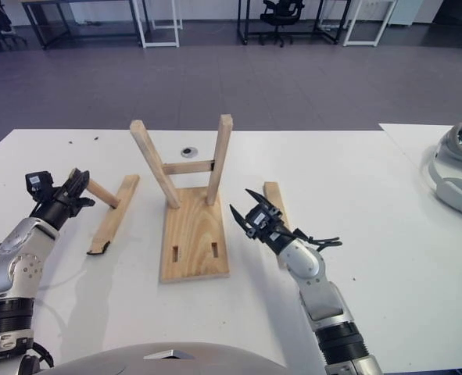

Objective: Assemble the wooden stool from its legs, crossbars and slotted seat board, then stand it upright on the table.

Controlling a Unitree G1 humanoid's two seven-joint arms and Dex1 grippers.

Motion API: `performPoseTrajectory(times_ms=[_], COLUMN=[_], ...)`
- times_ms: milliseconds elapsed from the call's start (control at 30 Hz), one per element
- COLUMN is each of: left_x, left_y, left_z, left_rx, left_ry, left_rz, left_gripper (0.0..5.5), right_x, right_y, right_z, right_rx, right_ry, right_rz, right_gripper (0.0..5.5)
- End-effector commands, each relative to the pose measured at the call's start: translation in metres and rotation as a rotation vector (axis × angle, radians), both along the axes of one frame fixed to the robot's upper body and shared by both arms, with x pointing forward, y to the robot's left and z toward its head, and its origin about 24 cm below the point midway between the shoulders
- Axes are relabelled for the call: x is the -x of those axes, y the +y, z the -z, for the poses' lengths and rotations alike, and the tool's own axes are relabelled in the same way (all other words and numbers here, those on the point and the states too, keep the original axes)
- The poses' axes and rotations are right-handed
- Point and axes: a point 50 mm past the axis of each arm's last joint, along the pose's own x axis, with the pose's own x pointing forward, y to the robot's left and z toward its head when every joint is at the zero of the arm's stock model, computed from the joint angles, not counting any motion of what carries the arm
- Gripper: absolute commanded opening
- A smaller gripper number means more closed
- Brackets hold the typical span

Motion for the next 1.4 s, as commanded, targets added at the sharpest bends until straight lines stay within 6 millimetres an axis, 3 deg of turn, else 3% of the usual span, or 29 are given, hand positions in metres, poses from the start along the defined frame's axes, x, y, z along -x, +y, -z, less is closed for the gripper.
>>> performPoseTrajectory(times_ms=[33,233,333,400,533,867,1067,1267,1400], left_x=[0.063,0.041,0.015,0.003,-0.002,0.034,0.041,0.041,0.040], left_y=[0.005,-0.003,-0.007,-0.007,-0.002,-0.001,0.003,0.004,0.010], left_z=[0.108,0.086,0.044,0.018,-0.008,0.024,0.040,0.049,0.050], left_rx=[-0.248,-0.175,-0.059,-0.025,-0.132,-0.287,-0.302,-0.309,-0.225], left_ry=[0.585,0.474,0.235,0.116,0.043,0.387,0.461,0.457,0.393], left_rz=[0.029,0.062,0.083,0.105,0.139,0.198,0.200,0.201,0.153], left_gripper=[0.40,0.40,0.40,0.84,1.45,3.12,3.12,2.11,2.06], right_x=[-0.007,-0.009,-0.009,-0.009,-0.008,-0.003,-0.003,-0.003,-0.017], right_y=[0.002,0.008,0.010,0.014,0.017,0.015,0.017,0.017,0.006], right_z=[-0.007,-0.011,-0.010,-0.010,-0.008,-0.001,0.001,0.000,-0.024], right_rx=[0.042,0.052,0.052,0.048,0.045,0.050,0.050,0.046,-0.177], right_ry=[-0.046,-0.075,-0.079,-0.081,-0.081,-0.058,-0.053,-0.052,-0.012], right_rz=[-0.019,-0.036,-0.040,-0.049,-0.057,-0.048,-0.053,-0.053,0.029], right_gripper=[2.76,2.76,2.76,2.76,2.76,2.76,2.76,2.76,2.76])
